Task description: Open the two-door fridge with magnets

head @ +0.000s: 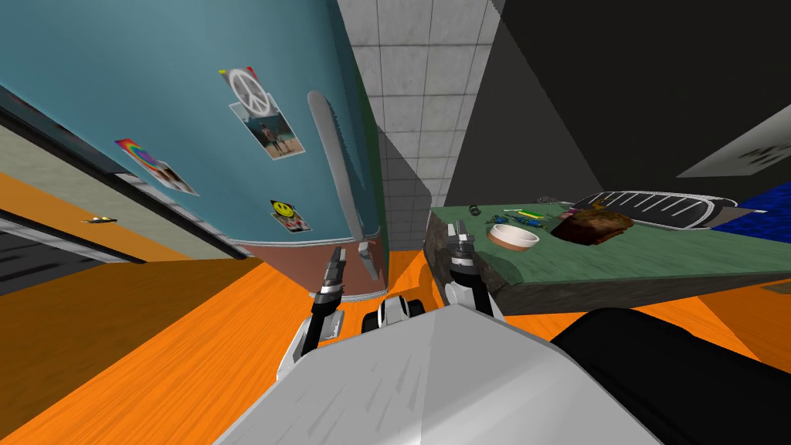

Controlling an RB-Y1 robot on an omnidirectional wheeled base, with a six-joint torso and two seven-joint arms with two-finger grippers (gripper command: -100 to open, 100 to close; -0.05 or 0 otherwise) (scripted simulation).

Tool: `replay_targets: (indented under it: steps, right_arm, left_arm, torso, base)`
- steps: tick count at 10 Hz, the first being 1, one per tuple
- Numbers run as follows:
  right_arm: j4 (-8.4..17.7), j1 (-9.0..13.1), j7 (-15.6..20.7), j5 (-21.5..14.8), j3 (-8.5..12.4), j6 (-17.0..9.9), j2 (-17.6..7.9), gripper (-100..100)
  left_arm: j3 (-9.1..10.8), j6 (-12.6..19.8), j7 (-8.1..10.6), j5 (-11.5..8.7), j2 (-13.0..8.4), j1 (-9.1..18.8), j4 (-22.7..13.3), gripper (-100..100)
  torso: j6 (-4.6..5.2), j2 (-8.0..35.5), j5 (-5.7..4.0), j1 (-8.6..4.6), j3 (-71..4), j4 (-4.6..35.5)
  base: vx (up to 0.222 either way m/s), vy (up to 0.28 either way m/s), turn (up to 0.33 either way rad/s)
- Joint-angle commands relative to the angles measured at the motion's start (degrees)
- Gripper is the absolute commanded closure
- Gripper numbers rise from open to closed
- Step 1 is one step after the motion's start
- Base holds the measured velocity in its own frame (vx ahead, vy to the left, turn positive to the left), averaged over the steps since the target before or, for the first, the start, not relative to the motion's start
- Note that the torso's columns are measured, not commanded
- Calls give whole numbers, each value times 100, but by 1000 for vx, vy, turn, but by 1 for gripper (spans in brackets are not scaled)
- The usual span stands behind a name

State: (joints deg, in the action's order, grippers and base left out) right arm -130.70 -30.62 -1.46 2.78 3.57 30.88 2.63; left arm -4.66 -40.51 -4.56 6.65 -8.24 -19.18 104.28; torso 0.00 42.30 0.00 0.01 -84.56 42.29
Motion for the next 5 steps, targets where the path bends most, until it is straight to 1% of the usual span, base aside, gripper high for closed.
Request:
replay_targets:
  steps: [1, 4, 5]
  right_arm:
    - [0, 0, 0, 0, 0, 0, 0, 0]
    - [0, 0, 0, 0, 0, 0, 0, 0]
    - [0, 0, 0, 0, 0, 0, 0, 0]
  left_arm:
    - [-37, -138, -36, 28, 94, 85, -290, -100]
    - [-61, -270, -61, 47, 290, 175, -581, -100]
    - [-73, -334, -73, 56, 476, 218, -719, -100]
  torso:
    - [0, -3, 0, -1, -1, -1]
    - [0, 0, 0, -1, 0, 0]
    - [0, -1, 0, 0, -1, 0]
  base:
    - [35, -62, -24]
    - [29, -63, -24]
    - [30, -53, -6]
